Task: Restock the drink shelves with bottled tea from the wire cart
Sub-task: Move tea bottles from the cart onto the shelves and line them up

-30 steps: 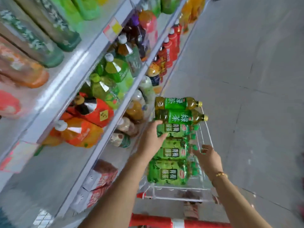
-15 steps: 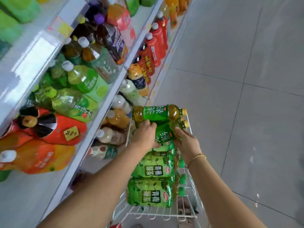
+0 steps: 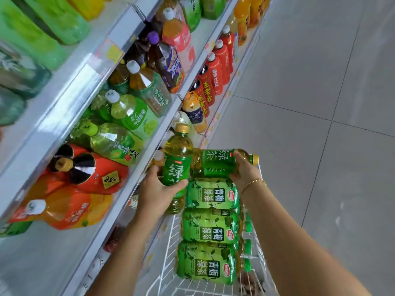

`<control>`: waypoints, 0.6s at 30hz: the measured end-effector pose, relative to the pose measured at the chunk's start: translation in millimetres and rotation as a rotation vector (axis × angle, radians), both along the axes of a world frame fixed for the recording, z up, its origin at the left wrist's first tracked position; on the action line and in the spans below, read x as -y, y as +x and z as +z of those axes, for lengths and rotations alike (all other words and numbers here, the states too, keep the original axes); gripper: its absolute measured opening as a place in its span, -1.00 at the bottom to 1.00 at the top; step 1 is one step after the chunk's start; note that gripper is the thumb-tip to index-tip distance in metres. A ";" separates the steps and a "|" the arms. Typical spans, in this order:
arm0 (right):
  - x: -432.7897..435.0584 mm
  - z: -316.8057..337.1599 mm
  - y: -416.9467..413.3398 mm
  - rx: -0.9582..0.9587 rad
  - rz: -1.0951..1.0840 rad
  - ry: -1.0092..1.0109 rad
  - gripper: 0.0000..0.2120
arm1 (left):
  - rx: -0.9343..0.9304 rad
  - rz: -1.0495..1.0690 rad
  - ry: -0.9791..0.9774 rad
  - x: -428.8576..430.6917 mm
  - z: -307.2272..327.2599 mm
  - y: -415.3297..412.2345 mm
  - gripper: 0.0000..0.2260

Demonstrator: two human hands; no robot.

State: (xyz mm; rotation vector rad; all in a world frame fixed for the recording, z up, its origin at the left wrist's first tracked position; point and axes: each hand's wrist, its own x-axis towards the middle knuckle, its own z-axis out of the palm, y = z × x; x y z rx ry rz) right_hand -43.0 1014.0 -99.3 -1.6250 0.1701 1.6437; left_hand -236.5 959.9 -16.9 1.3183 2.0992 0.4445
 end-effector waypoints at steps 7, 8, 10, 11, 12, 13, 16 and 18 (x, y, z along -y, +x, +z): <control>-13.1 -4.1 -12.1 0.014 -0.138 -0.114 -0.63 | 0.174 0.206 0.015 16.9 5.4 -25.3 -0.60; -8.1 -4.2 -14.8 0.044 -0.143 -0.106 -0.61 | 0.191 0.217 0.014 24.3 5.2 -26.6 -0.61; 5.6 -3.2 -22.1 0.116 -0.152 -0.049 -0.52 | 0.203 0.228 0.018 37.4 5.5 -28.8 -0.63; 12.4 -0.2 -26.1 0.144 -0.174 -0.004 -0.48 | 0.203 0.233 0.021 43.2 5.8 -30.7 -0.63; 18.1 4.0 -29.9 0.185 -0.188 0.044 -0.45 | 0.206 0.241 0.024 48.7 6.8 -32.6 -0.63; 23.3 9.4 -32.6 0.237 -0.177 0.097 -0.44 | 0.215 0.253 0.029 53.8 8.7 -34.8 -0.63; 38.1 38.4 -38.1 0.357 -0.103 0.295 -0.49 | 0.257 0.317 0.067 69.6 24.4 -42.6 -0.55; 48.9 67.1 -42.9 0.407 -0.026 0.453 -0.54 | 0.306 0.350 0.134 84.4 43.6 -46.7 -0.55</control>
